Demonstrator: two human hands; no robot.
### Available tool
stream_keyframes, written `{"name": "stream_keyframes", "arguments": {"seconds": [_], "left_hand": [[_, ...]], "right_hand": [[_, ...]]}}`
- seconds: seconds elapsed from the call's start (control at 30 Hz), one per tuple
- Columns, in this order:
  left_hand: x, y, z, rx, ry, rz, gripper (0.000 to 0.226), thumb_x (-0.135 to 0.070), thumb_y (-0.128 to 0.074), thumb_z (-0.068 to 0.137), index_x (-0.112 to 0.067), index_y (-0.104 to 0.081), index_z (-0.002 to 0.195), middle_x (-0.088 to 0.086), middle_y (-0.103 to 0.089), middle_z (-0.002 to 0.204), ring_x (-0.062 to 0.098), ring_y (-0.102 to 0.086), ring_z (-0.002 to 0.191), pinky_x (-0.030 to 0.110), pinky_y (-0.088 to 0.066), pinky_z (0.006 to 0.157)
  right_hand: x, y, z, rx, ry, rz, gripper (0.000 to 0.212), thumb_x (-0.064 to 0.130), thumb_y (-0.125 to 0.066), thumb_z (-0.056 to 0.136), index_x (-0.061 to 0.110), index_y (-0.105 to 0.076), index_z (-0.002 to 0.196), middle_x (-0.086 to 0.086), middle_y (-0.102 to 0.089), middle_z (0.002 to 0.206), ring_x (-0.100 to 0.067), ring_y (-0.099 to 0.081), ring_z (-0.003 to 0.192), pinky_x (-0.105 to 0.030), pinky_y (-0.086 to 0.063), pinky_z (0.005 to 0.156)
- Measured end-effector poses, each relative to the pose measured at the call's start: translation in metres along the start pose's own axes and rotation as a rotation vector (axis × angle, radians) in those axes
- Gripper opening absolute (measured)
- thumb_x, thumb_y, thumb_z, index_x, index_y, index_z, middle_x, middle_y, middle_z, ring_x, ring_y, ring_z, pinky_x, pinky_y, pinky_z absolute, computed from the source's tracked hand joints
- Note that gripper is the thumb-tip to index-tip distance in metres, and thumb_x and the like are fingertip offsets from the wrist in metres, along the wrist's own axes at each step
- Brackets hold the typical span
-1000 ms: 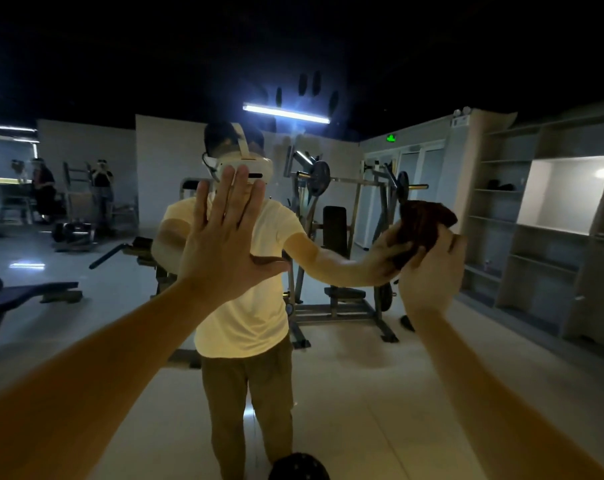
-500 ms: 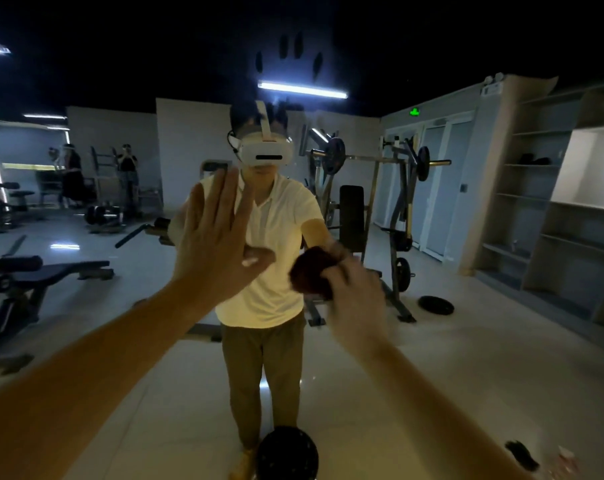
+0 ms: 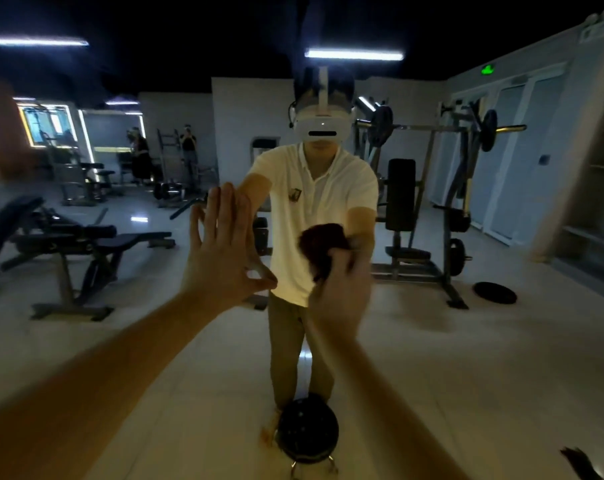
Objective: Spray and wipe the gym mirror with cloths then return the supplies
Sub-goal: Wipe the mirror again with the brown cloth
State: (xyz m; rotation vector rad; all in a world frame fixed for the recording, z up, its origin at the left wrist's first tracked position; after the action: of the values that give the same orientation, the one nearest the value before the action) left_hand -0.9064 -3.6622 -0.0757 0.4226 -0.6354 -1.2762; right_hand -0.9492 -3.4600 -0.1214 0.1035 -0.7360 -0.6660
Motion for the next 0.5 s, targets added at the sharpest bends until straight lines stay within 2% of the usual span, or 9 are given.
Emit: {"name": "stream_keyframes", "arguments": {"seconds": [0.07,0.13,0.2,0.3,0.33,0.37,0.4,0.43,0.5], "left_hand": [[-0.001,0.003,-0.002,0.004,0.0,-0.001,0.149,-0.098,-0.049,0.064,0.003,-0.003,0.163,0.026,0.007,0.171,0.044,0.006,0.159,0.067,-0.008,0.125],[0.0,0.006,-0.003,0.009,0.004,-0.001,0.144,-0.101,-0.036,0.068,0.002,-0.004,0.163,0.026,0.004,0.171,0.043,0.003,0.159,0.067,-0.009,0.126],[-0.001,0.009,-0.003,0.016,0.008,0.021,0.145,-0.103,-0.033,0.067,0.001,-0.003,0.164,0.027,0.002,0.171,0.044,0.001,0.159,0.066,-0.011,0.126],[-0.001,0.011,-0.001,0.014,0.006,0.032,0.15,-0.1,-0.042,0.059,0.001,-0.003,0.164,0.029,0.001,0.17,0.046,-0.001,0.158,0.066,-0.011,0.126],[0.0,0.01,-0.001,0.01,0.006,0.038,0.151,-0.1,-0.043,0.059,0.001,-0.004,0.164,0.029,0.001,0.17,0.046,-0.001,0.158,0.065,-0.011,0.126],[0.001,0.008,-0.001,0.006,0.004,0.043,0.151,-0.101,-0.042,0.06,0.002,-0.004,0.164,0.029,0.001,0.17,0.046,0.0,0.158,0.065,-0.01,0.126],[0.002,0.007,-0.001,0.008,0.003,0.047,0.151,-0.105,-0.038,0.062,0.002,-0.005,0.164,0.029,0.002,0.17,0.046,0.0,0.158,0.065,-0.009,0.126],[0.003,0.005,-0.001,0.012,0.002,0.048,0.15,-0.106,-0.033,0.063,0.002,-0.005,0.164,0.029,0.003,0.17,0.046,0.001,0.158,0.064,-0.008,0.127],[0.003,0.003,-0.001,0.015,0.0,0.052,0.148,-0.106,-0.03,0.065,0.002,-0.004,0.164,0.03,0.003,0.17,0.046,0.001,0.158,0.064,-0.006,0.127]], "right_hand": [[0.013,-0.02,-0.028,0.138,0.238,0.037,0.045,0.007,-0.073,0.084,0.019,-0.058,0.124,-0.012,-0.053,0.13,-0.029,-0.05,0.124,-0.047,-0.051,0.103],[0.003,-0.019,-0.038,0.271,0.455,-0.008,0.056,0.001,-0.08,0.071,0.014,-0.06,0.122,-0.012,-0.055,0.121,-0.031,-0.048,0.12,-0.049,-0.052,0.099],[-0.024,0.0,-0.029,0.302,0.542,-0.107,0.046,0.009,-0.078,0.074,0.016,-0.064,0.118,-0.008,-0.058,0.116,-0.026,-0.048,0.114,-0.045,-0.051,0.099],[-0.084,0.042,-0.006,0.218,0.386,-0.195,0.016,0.025,-0.06,0.095,0.027,-0.067,0.109,0.013,-0.058,0.107,-0.002,-0.053,0.1,-0.032,-0.051,0.091],[-0.106,0.057,0.002,0.169,0.31,-0.243,0.014,0.023,-0.058,0.097,0.028,-0.064,0.108,0.018,-0.055,0.105,0.003,-0.054,0.096,-0.031,-0.05,0.087],[-0.122,0.073,0.009,0.102,0.213,-0.276,0.017,0.017,-0.059,0.096,0.025,-0.061,0.111,0.015,-0.056,0.109,0.001,-0.056,0.098,-0.034,-0.051,0.087],[-0.136,0.084,0.013,0.013,0.124,-0.288,0.025,0.011,-0.059,0.092,0.018,-0.058,0.117,0.002,-0.057,0.117,-0.008,-0.06,0.103,-0.042,-0.054,0.087],[-0.149,0.09,0.015,-0.074,0.045,-0.265,0.032,0.006,-0.059,0.089,0.011,-0.053,0.12,-0.012,-0.054,0.122,-0.026,-0.062,0.104,-0.051,-0.057,0.085],[-0.151,0.087,0.015,-0.183,-0.136,-0.195,0.04,-0.002,-0.057,0.084,0.008,-0.048,0.122,-0.022,-0.049,0.127,-0.042,-0.059,0.103,-0.059,-0.058,0.079]]}}
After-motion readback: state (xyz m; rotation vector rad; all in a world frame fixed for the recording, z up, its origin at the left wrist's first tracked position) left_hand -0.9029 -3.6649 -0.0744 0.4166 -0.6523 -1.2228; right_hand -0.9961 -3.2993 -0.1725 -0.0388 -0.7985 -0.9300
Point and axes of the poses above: each hand's wrist, its own z-axis towards the middle knuckle, its own y-axis out of the back of the hand, x = y × z, the point moved 1 cm from there along z, towards the middle knuckle
